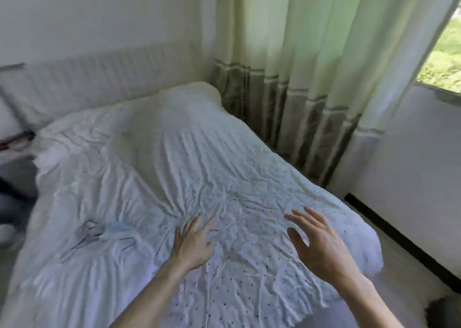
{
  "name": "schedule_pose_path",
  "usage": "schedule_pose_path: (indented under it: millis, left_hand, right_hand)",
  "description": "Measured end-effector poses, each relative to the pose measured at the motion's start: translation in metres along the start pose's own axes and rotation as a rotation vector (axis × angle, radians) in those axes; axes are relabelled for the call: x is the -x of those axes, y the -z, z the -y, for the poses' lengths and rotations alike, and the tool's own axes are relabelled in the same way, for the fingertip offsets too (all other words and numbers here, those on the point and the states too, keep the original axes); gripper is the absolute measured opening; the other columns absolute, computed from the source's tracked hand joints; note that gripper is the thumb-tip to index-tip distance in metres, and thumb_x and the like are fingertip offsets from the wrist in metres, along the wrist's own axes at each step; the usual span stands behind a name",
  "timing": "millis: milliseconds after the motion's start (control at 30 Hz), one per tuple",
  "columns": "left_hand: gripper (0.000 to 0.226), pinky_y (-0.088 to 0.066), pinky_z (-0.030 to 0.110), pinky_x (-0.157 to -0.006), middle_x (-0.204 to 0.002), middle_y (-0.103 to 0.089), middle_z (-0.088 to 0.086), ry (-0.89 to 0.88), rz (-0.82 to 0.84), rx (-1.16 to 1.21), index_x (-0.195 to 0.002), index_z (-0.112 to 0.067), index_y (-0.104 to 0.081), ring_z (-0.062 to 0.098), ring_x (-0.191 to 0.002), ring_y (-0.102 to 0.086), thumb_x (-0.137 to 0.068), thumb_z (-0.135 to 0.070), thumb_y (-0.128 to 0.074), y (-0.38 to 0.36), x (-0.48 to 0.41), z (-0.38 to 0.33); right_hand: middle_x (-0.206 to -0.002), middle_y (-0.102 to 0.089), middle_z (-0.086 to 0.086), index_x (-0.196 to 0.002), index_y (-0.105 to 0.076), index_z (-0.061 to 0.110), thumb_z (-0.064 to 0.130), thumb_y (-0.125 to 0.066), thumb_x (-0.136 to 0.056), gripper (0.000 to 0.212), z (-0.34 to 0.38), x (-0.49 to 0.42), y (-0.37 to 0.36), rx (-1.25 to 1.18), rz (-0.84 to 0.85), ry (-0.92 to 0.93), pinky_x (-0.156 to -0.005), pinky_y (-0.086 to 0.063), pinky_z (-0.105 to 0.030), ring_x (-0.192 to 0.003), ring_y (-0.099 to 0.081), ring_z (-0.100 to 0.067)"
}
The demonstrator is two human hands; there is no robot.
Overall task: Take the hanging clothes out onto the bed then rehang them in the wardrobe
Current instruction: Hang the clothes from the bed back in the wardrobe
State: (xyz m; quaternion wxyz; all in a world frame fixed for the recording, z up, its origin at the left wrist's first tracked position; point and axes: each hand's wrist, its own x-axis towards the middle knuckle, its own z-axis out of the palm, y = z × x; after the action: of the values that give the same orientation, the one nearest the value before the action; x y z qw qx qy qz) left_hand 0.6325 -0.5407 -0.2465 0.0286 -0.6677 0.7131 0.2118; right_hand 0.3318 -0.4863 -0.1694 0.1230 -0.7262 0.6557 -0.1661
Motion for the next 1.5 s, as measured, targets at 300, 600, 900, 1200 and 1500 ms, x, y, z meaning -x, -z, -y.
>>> schedule_pose_path:
  millis: [300,600,900,1200,1500]
  left_hand:
    - [0.064,-0.002,0.052,-0.122,-0.167,0.003,-0.006,0.46,-0.08,0.174,-0.158,-0.038,-0.006,0.018,-0.154,0.003,-0.104,-0.046,-0.038,-0.02,0.129,0.099]
    - [0.064,-0.002,0.05,-0.123,-0.167,0.002,-0.004,0.799,-0.112,0.269,-0.158,-0.039,-0.005,0.019,-0.154,0.003,-0.103,-0.045,-0.037,-0.065,0.234,0.147]
    - [0.063,-0.003,0.052,-0.123,-0.167,0.001,-0.002,0.895,0.014,0.319,-0.159,-0.037,-0.006,0.019,-0.154,0.002,-0.103,-0.043,-0.036,-0.088,0.247,0.243]
    - [0.062,-0.004,0.054,-0.123,-0.167,-0.003,0.002,0.765,0.192,0.317,-0.159,-0.034,-0.009,0.021,-0.154,0.0,-0.104,-0.039,-0.037,-0.099,0.156,0.426]
    - [0.069,-0.011,0.056,-0.12,-0.167,-0.002,0.006,0.688,0.207,0.222,-0.159,-0.028,-0.007,0.028,-0.153,-0.008,-0.101,-0.041,-0.042,-0.115,0.007,0.596]
  right_hand:
    - [-0.155,-0.037,0.015,-0.145,-0.044,0.038,0.05,-0.038,-0.101,0.047,0.078,-0.043,-0.066,-0.027,0.275,0.441,-0.12,-0.021,-0.031,-0.15,-0.017,-0.01]
    - [-0.153,-0.041,0.013,-0.145,-0.045,0.036,0.047,-0.041,-0.101,0.045,0.149,-0.041,-0.134,-0.07,0.459,0.694,-0.118,-0.03,-0.035,-0.15,-0.019,-0.01]
    - [-0.156,-0.037,0.01,-0.147,-0.041,0.036,0.044,-0.041,-0.102,0.046,0.224,-0.037,-0.233,-0.004,0.665,0.734,-0.119,-0.027,-0.034,-0.15,-0.02,-0.014]
    - [-0.16,-0.031,0.008,-0.152,-0.031,0.035,0.045,-0.036,-0.103,0.05,0.314,-0.064,-0.383,0.137,0.912,0.537,-0.121,-0.018,-0.031,-0.151,-0.018,-0.015]
    - [-0.165,0.014,0.002,-0.155,0.002,0.044,0.056,-0.033,-0.1,0.066,0.375,-0.097,-0.538,0.277,1.048,0.443,-0.121,-0.019,-0.044,-0.153,-0.003,-0.026]
